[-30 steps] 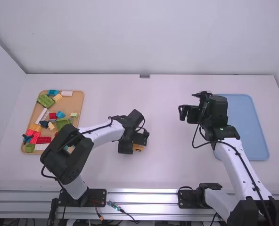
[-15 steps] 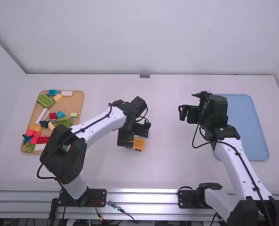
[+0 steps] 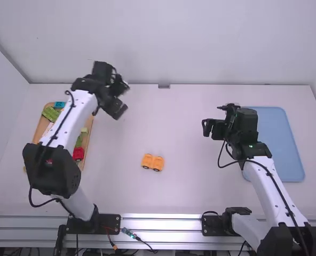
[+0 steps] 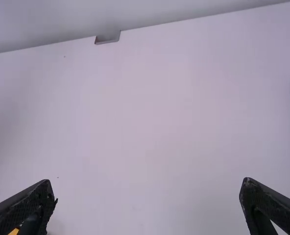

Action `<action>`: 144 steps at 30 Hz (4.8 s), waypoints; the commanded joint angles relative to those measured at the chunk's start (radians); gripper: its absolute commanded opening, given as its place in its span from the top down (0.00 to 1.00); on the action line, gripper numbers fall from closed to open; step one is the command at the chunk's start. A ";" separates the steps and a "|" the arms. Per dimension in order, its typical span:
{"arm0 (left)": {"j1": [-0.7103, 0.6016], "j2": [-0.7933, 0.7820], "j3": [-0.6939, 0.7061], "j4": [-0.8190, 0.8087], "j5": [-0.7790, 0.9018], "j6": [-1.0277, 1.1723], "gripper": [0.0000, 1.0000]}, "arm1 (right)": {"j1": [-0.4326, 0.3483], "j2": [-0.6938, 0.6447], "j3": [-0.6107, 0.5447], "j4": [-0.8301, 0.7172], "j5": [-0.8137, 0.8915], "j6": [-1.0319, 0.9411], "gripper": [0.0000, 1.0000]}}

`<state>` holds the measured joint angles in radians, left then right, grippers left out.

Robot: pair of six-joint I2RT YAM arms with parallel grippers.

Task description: Assemble lego blocks to make yellow taxi

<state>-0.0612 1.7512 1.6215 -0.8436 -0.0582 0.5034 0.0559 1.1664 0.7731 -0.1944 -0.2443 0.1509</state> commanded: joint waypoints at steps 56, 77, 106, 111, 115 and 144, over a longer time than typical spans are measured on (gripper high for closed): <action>0.656 0.082 -0.370 0.208 -0.089 -0.906 0.33 | 0.004 -0.020 0.034 -0.005 -0.002 -0.002 0.01; 0.656 0.082 -0.604 0.565 -0.089 -0.906 0.39 | 0.004 -0.020 0.034 -0.010 0.005 -0.020 0.01; 0.655 0.082 -0.680 0.722 -0.037 -0.887 0.52 | 0.004 -0.020 0.034 -0.021 0.005 -0.021 0.01; 0.655 0.082 -0.680 0.726 -0.040 -0.888 0.58 | 0.004 -0.020 0.034 -0.021 0.005 -0.020 0.00; 0.658 0.082 -0.681 0.728 -0.039 -0.870 0.65 | 0.004 -0.020 0.034 -0.021 0.005 -0.020 0.00; 0.657 0.055 -0.635 0.718 0.036 -0.875 0.98 | 0.004 -0.020 0.034 -0.019 0.005 -0.020 0.01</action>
<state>0.5945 1.8297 0.9611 -0.1192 -0.0677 -0.3714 0.0559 1.1664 0.7731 -0.2127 -0.2436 0.1310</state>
